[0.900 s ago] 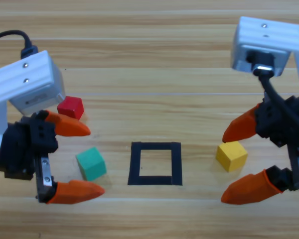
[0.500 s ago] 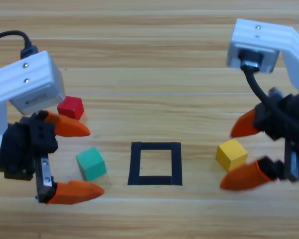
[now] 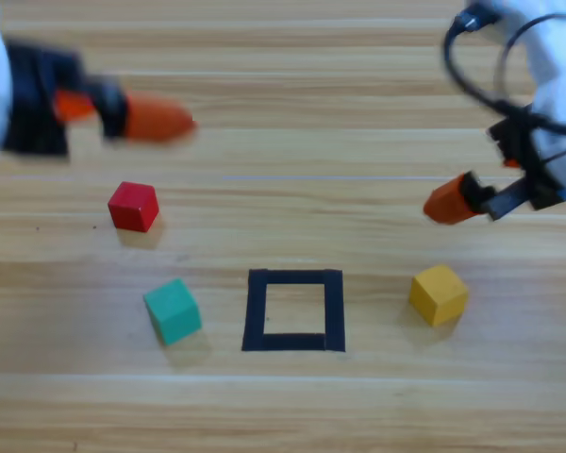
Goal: Stack the blocks in the rectangular block: red at the bottom, yellow in the middle, green on top
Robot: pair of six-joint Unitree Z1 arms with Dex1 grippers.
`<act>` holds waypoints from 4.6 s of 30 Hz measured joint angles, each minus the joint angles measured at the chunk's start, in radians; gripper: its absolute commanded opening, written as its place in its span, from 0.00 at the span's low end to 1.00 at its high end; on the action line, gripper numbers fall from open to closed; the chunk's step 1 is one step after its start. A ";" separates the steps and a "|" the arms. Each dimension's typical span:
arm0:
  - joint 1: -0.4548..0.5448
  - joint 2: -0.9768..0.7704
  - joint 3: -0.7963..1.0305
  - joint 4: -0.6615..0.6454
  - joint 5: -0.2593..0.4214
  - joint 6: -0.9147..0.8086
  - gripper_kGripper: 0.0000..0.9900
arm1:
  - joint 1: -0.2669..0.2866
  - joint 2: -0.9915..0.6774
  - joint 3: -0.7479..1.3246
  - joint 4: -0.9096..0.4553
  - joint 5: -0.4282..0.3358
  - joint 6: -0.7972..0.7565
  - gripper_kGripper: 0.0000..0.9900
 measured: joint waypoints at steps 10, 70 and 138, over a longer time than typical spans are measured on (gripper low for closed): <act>0.212 0.169 -0.276 0.398 -0.023 -0.268 1.00 | -0.004 0.261 -0.136 0.089 -0.001 0.000 0.98; 0.455 0.910 -0.631 0.545 -0.153 0.102 0.82 | -0.137 0.185 0.138 -0.137 0.251 0.190 0.00; -0.101 0.957 -0.918 0.866 -0.092 -0.610 0.00 | -0.138 0.184 0.160 -0.148 0.201 0.224 0.00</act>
